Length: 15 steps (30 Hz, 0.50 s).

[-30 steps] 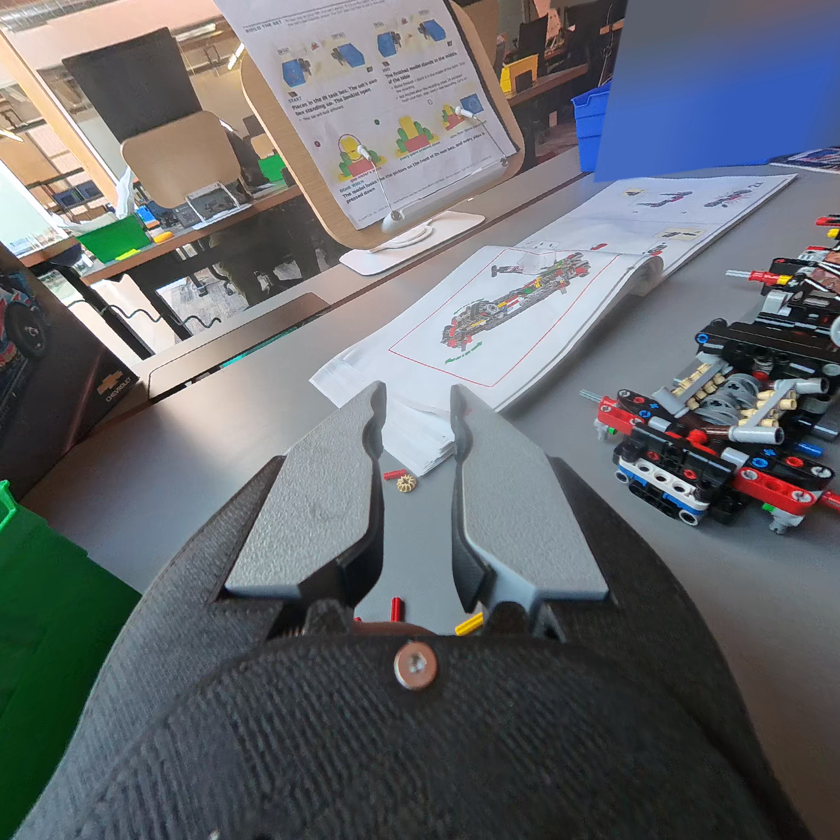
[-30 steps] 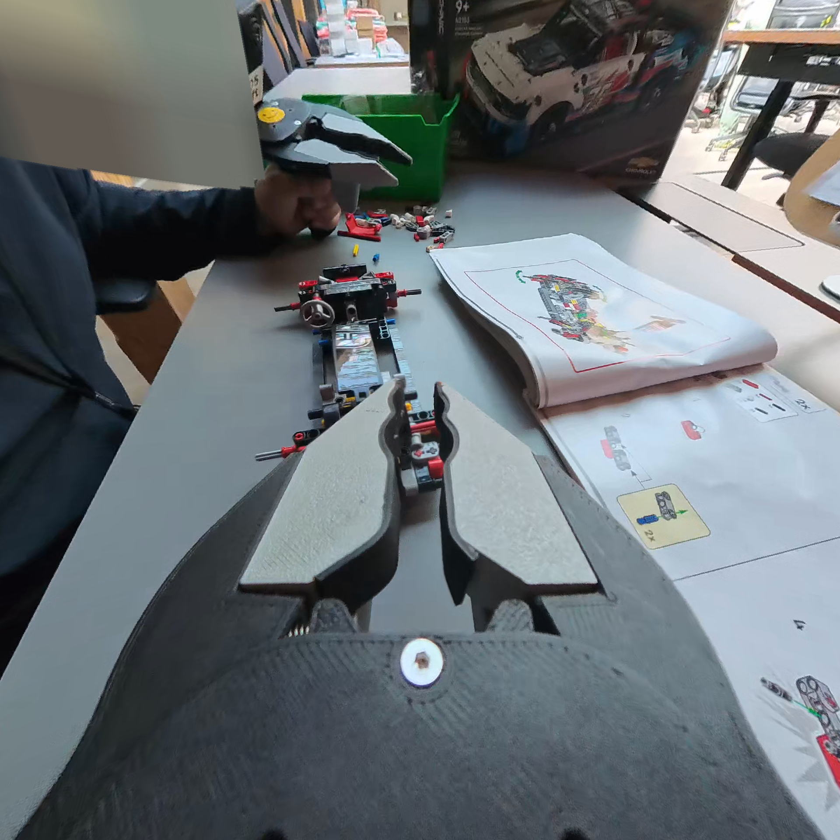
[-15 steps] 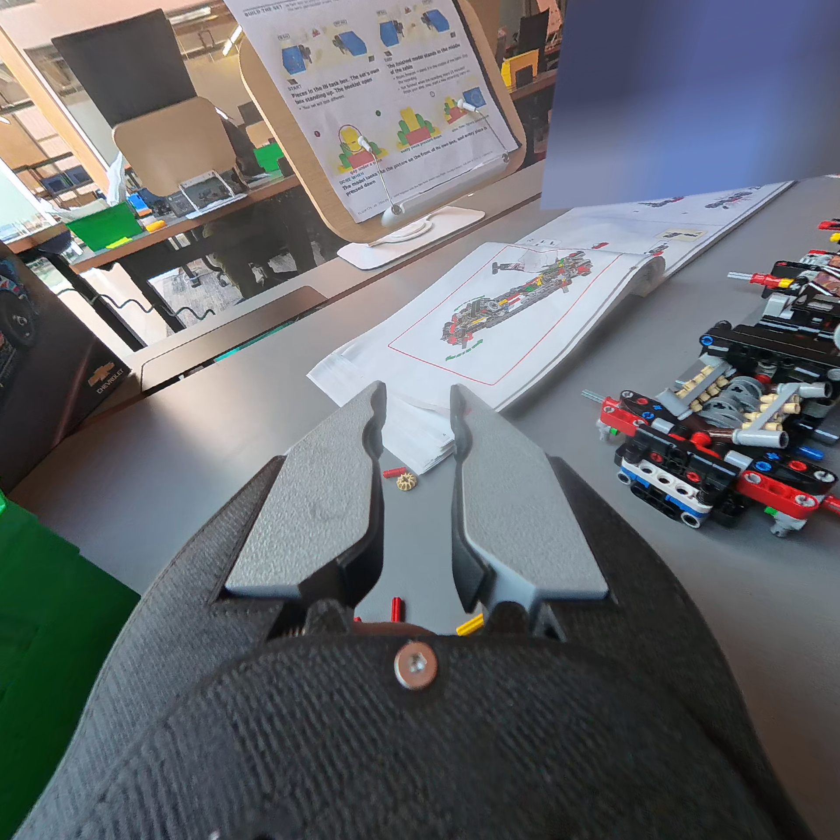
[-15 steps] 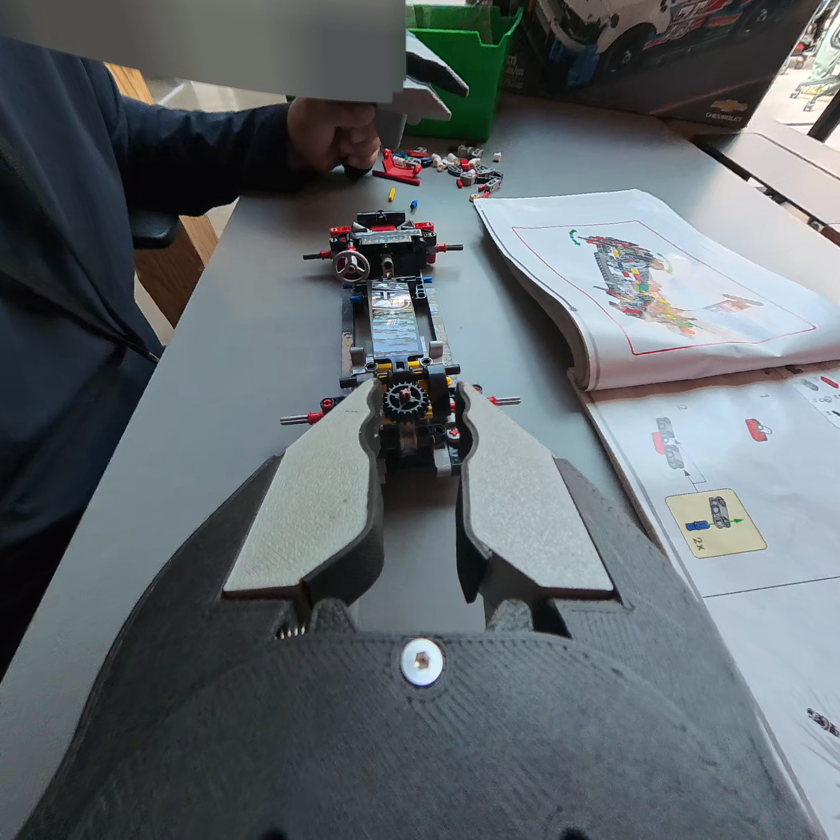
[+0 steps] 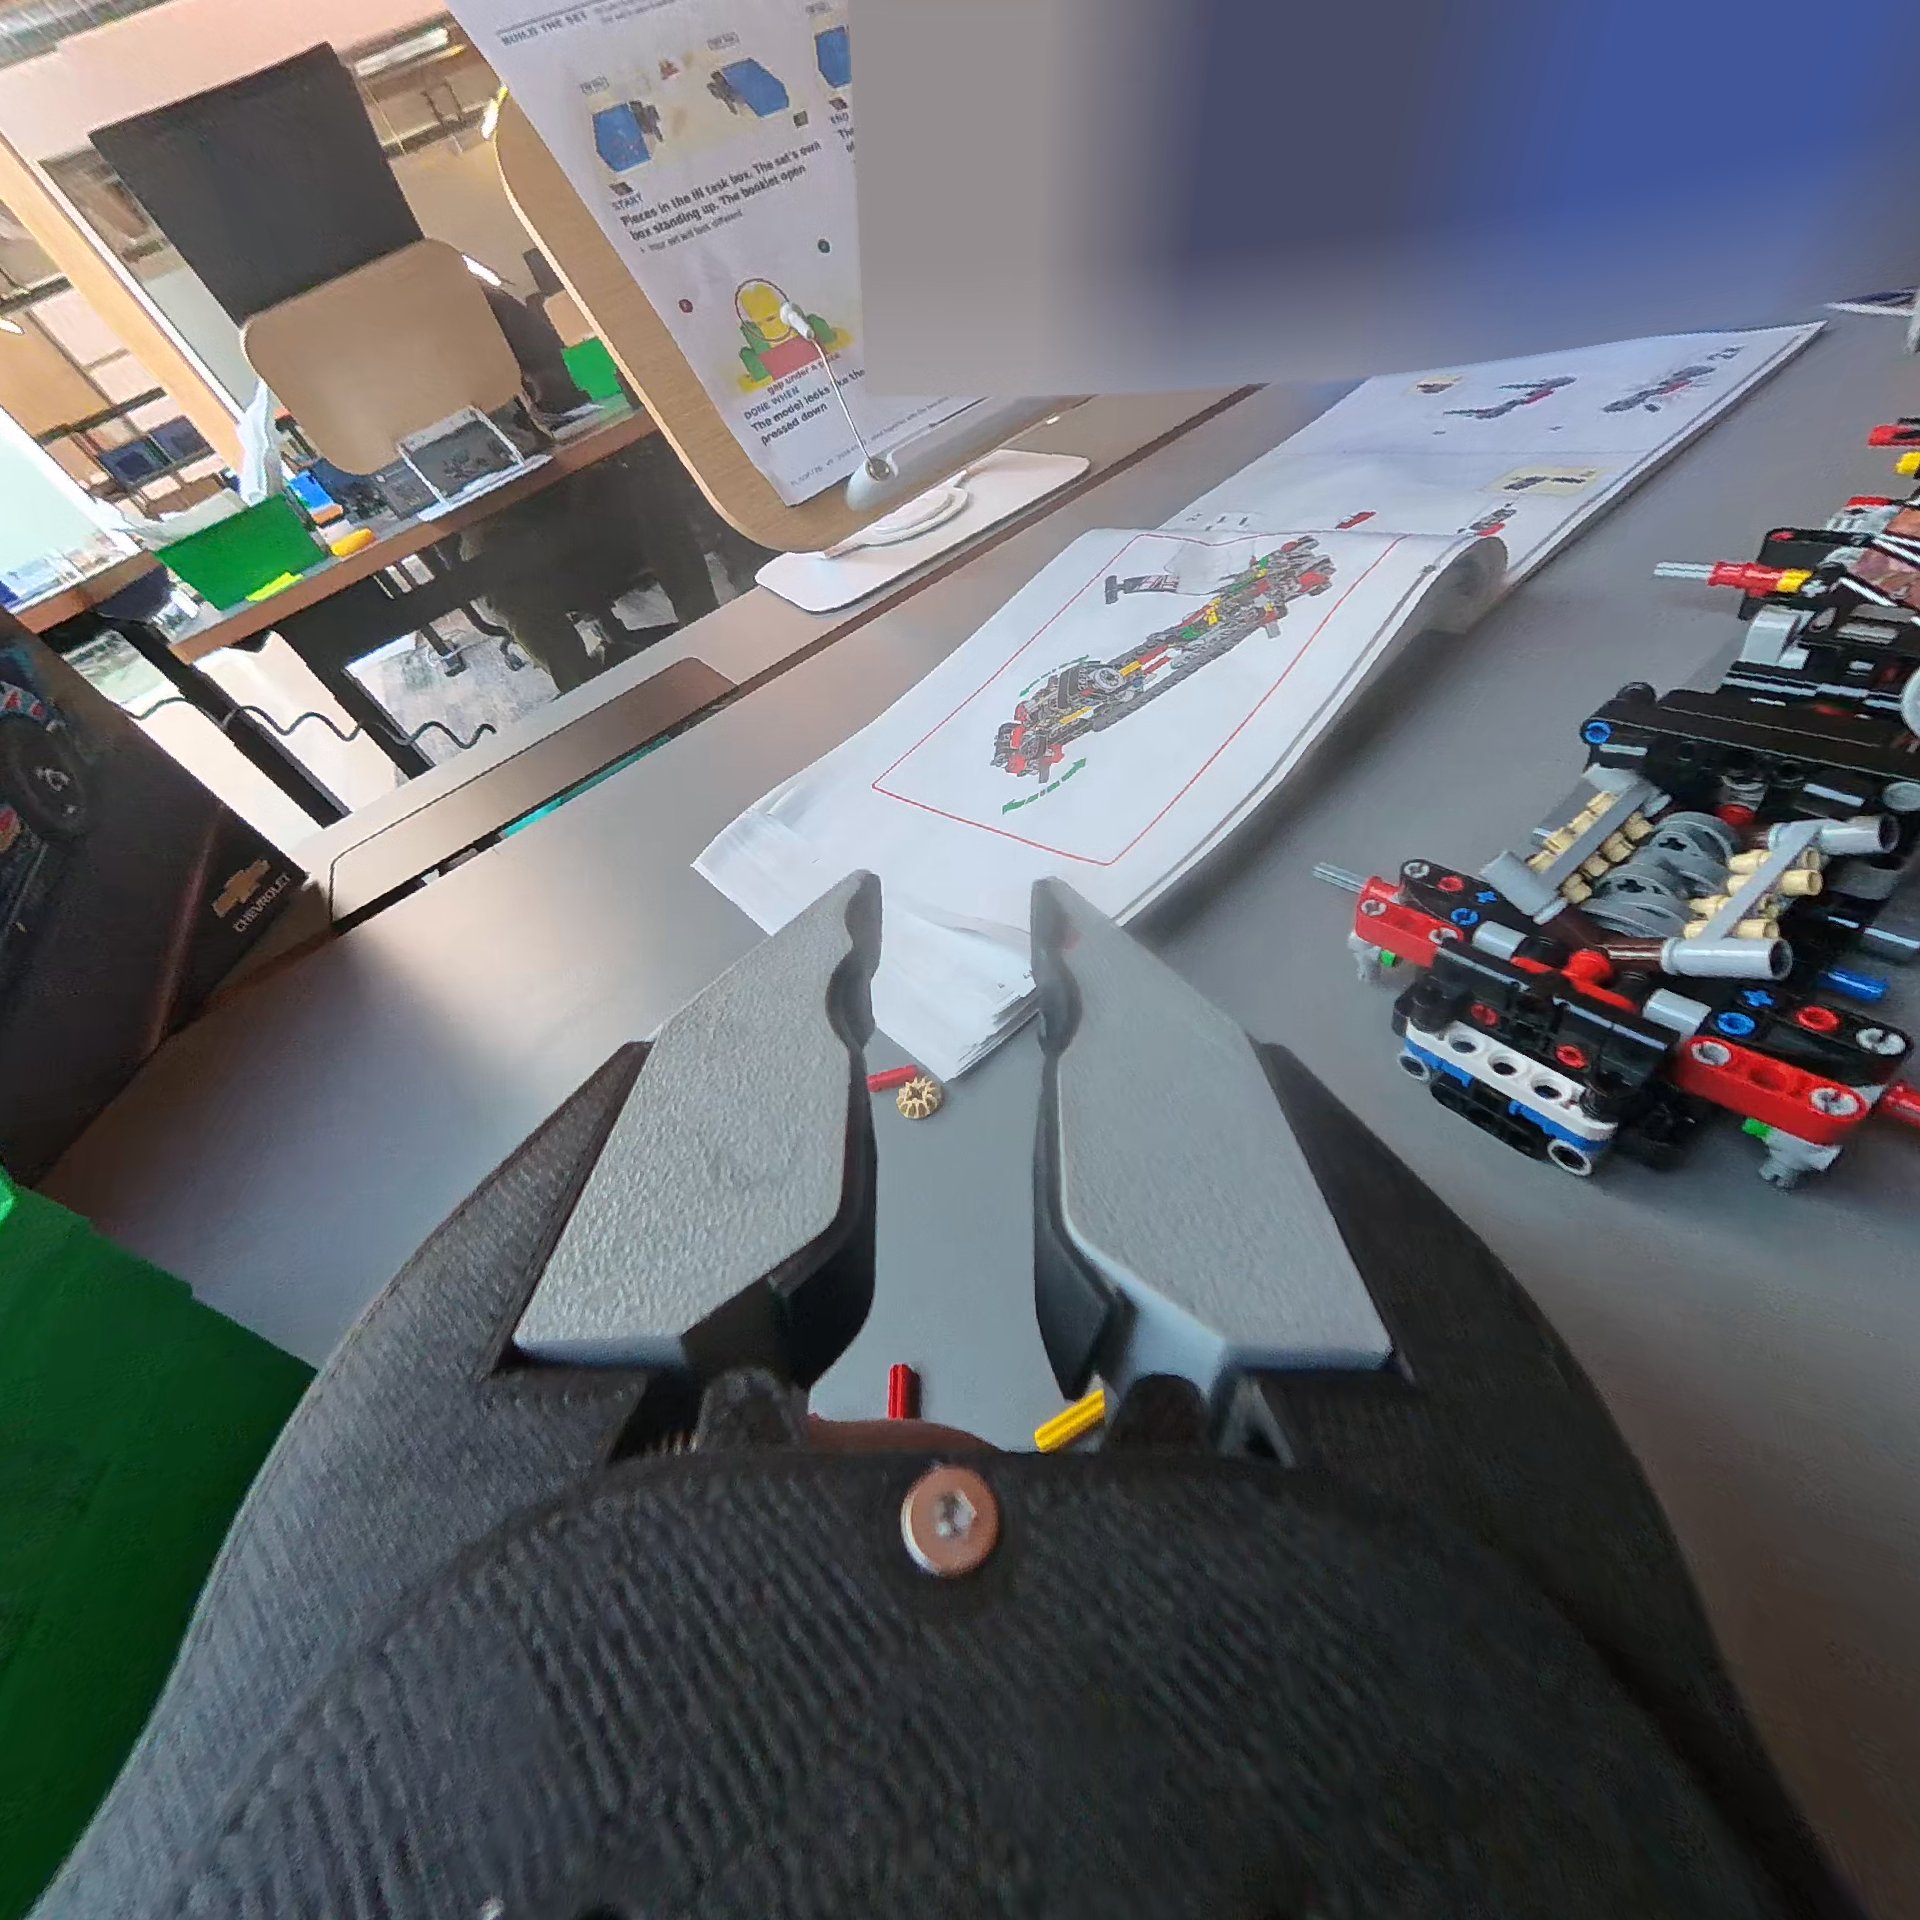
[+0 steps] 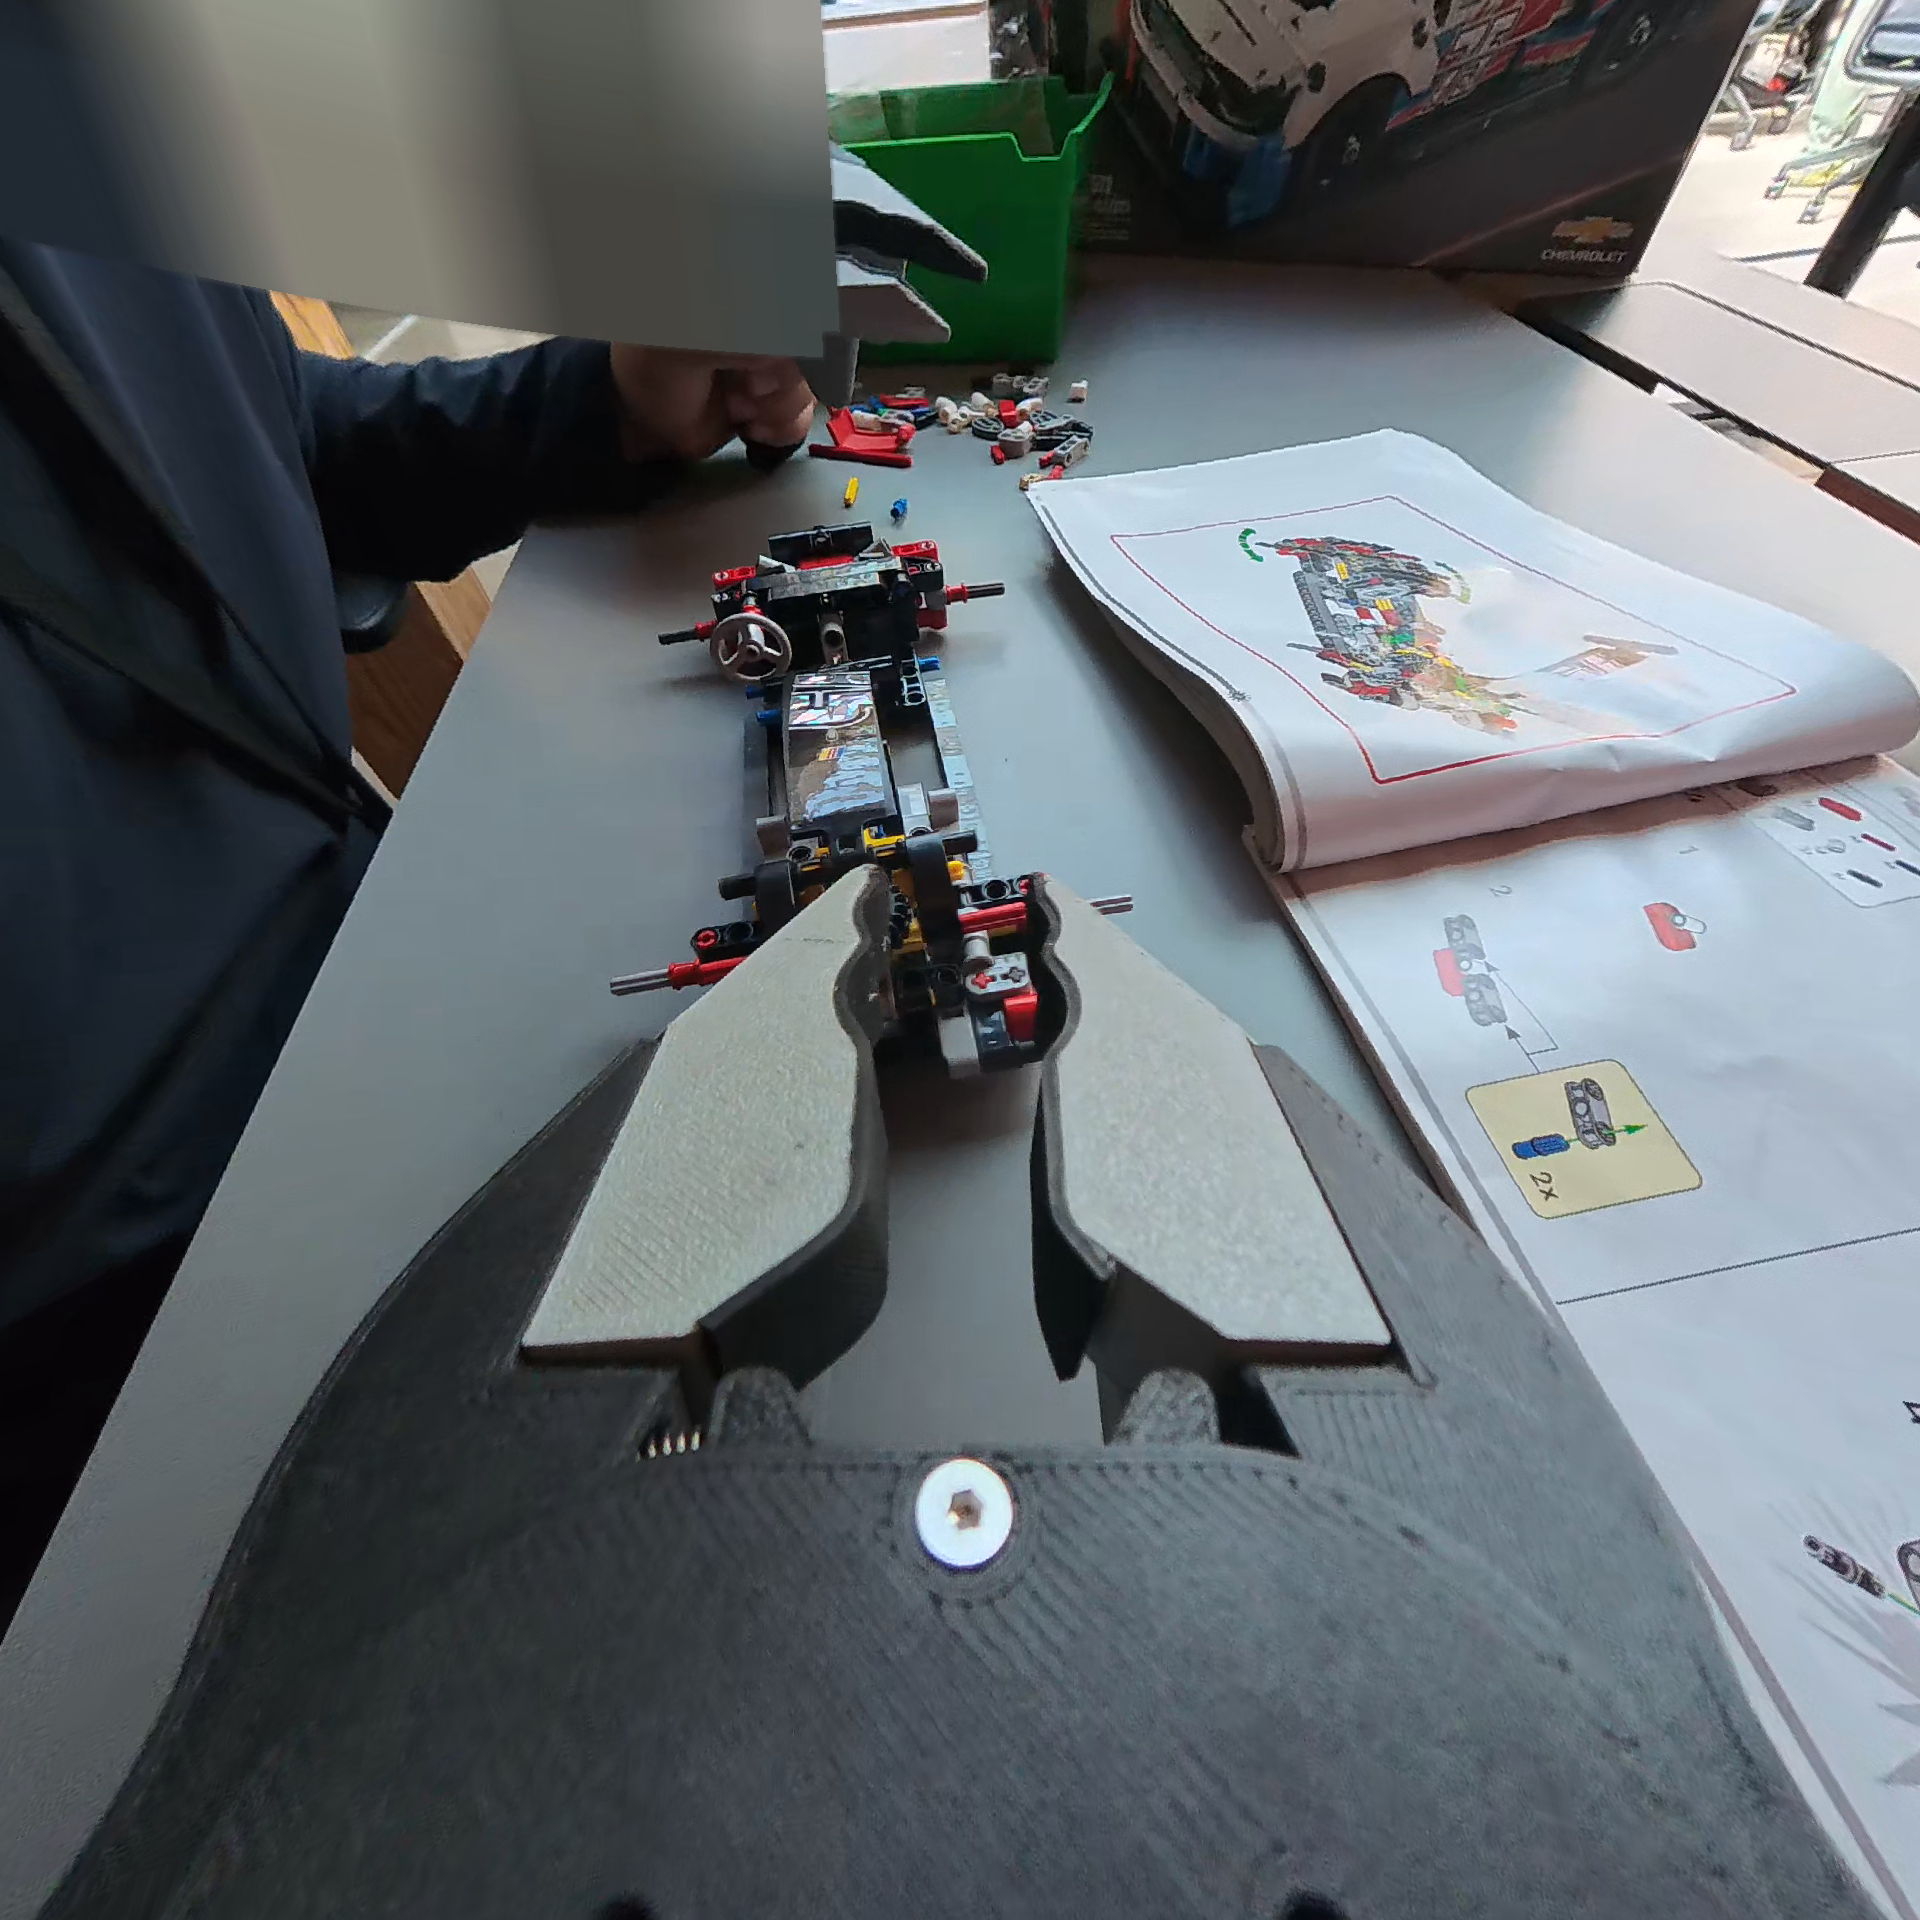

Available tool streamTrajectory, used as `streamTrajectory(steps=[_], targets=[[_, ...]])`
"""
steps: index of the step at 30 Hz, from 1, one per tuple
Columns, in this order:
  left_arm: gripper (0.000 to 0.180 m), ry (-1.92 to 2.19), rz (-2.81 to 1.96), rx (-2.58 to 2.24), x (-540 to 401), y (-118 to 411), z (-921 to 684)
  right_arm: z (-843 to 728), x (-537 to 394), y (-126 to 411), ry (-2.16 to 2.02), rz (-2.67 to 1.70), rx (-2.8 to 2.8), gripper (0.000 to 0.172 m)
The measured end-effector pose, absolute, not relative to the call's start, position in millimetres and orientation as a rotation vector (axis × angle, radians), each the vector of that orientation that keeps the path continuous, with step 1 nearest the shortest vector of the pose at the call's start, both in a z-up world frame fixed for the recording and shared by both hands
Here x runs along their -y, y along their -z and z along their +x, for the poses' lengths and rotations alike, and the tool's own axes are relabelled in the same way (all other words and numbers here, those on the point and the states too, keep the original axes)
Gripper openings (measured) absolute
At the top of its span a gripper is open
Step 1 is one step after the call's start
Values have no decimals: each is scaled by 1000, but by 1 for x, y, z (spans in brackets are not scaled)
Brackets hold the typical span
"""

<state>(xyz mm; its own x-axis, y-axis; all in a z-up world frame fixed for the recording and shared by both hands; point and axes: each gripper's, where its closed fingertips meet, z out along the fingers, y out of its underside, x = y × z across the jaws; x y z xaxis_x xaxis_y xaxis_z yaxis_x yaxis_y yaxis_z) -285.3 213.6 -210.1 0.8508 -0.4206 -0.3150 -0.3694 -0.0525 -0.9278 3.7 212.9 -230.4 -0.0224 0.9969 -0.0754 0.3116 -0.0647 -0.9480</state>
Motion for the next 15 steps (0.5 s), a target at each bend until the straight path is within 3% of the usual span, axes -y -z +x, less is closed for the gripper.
streamTrajectory(steps=[15], targets=[[25, 7, -1668, -651, -212, 213, -282, 16, -250, 215, -1011, -1454, 1220, 26]])
